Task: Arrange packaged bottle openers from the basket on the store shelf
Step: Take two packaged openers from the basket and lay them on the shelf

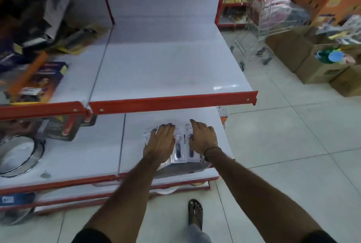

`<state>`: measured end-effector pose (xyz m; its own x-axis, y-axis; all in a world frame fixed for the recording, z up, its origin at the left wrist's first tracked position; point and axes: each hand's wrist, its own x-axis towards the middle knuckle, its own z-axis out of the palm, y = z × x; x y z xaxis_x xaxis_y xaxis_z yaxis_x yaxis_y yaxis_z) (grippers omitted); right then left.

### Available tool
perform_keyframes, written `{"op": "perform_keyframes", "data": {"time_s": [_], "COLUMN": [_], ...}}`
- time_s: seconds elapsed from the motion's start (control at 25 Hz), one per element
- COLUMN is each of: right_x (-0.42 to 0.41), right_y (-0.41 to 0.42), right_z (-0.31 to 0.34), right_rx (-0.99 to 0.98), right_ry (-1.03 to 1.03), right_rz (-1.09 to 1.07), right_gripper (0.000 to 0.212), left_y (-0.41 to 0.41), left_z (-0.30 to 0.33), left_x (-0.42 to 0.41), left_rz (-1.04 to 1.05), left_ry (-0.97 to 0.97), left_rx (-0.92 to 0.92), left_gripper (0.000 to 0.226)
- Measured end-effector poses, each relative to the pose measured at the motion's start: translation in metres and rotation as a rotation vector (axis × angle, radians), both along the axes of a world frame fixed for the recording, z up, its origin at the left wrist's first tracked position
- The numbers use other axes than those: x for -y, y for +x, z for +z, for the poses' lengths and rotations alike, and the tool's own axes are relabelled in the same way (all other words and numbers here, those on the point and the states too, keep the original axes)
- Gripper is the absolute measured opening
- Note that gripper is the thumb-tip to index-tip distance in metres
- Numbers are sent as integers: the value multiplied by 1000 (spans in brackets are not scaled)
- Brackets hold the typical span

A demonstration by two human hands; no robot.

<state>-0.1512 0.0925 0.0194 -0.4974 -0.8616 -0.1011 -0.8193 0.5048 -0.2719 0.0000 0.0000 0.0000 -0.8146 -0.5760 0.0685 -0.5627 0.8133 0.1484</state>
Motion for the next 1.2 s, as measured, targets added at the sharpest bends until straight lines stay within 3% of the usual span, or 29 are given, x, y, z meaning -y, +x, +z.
{"op": "perform_keyframes", "data": {"time_s": [0.24,0.4,0.6,0.84,0.96,1.2], "right_x": [40,48,41,9,-13,-31], "right_y": [-43,-54,-50,-13,10,36], "right_z": [-37,-37,-13,34,63,147], "right_rx": [67,9,72,207,119,-27], "right_ry": [211,79,-17,-97,-172,-497], "right_rz": [85,69,12,65,128,220], "right_gripper": [69,43,29,20,21,24], "left_y": [-67,-73,-62,-20,6,52], "left_z": [-26,-30,-1,45,71,167], "left_x": [34,45,44,21,2,-5], "left_rz": [-90,-114,-21,74,30,-144], "left_ry": [-54,-94,227,440,415,156], "left_rx": [188,-28,-25,-108,-196,-505], "left_gripper": [72,53,32,45,46,40]}}
